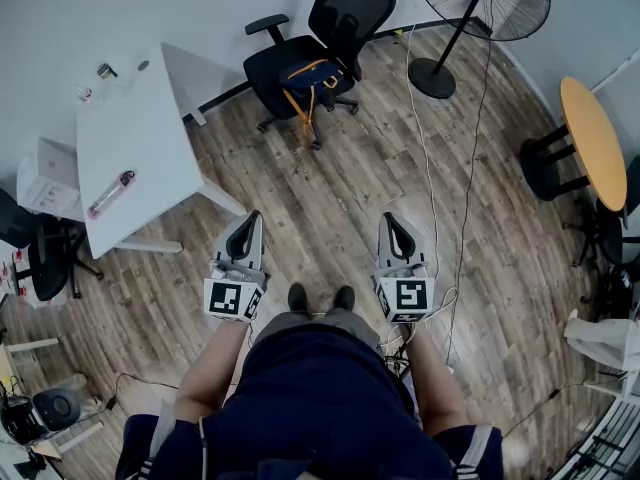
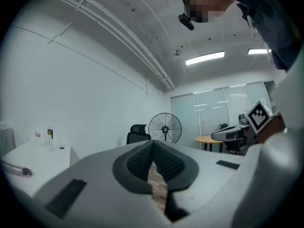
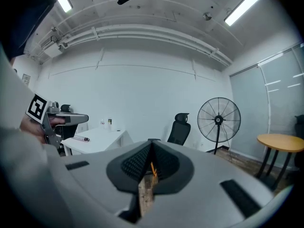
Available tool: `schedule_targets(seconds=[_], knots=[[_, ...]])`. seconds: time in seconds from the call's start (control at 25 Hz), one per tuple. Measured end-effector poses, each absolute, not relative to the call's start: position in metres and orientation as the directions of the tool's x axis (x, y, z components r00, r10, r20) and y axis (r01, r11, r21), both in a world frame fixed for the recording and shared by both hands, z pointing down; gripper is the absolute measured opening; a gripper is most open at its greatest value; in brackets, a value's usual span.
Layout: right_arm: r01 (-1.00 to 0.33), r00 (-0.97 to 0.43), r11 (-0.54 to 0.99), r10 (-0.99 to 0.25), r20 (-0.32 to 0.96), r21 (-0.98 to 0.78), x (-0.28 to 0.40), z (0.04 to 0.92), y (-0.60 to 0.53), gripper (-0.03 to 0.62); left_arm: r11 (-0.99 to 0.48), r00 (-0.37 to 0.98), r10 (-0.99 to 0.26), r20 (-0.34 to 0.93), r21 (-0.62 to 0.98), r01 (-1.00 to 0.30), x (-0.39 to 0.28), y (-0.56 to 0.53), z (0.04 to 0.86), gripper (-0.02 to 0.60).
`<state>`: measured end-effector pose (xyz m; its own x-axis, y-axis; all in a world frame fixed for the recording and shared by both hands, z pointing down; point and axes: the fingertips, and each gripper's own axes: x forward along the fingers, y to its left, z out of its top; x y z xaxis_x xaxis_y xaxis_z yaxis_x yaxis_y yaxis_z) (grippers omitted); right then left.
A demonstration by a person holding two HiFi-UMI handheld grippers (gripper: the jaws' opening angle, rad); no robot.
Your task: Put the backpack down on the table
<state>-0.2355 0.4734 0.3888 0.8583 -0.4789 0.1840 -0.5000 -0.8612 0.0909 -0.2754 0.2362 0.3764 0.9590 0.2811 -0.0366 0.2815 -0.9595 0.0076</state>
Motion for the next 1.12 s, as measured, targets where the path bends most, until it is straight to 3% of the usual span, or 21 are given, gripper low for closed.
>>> schedule_targets(seconds=[0.24, 0.32, 0.52, 0.8, 1.12], knots=[[-0.510, 0.854, -0.855, -0.489, 0.180, 0.096, -0.232, 0.386, 0.471, 0.045, -0.961, 0.960, 0.278, -0.033, 0.006, 0.278, -0.273, 0.232, 0.376, 0.003], [-0.519, 0.849, -0.850, -0.499, 0.176, 0.094, -0.230, 0.384, 0.469, 0.092, -0.961, 0.961, 0.275, -0.032, 0.007, 0.275, -0.272, 0.230, 0.376, 0.003], [-0.545, 0.834, -0.832, -0.526, 0.167, 0.105, -0.229, 0.382, 0.463, 0.281, -0.962, 0.962, 0.273, -0.030, 0.002, 0.273, -0.272, 0.228, 0.376, 0.003], [-0.578, 0.815, -0.806, -0.561, 0.144, 0.128, -0.228, 0.372, 0.453, 0.427, -0.962, 0.962, 0.272, -0.034, -0.005, 0.272, -0.271, 0.223, 0.374, 0.003], [-0.579, 0.815, -0.805, -0.563, 0.136, 0.134, -0.221, 0.370, 0.446, 0.441, -0.959, 0.958, 0.284, -0.039, -0.015, 0.283, -0.268, 0.217, 0.372, 0.003]])
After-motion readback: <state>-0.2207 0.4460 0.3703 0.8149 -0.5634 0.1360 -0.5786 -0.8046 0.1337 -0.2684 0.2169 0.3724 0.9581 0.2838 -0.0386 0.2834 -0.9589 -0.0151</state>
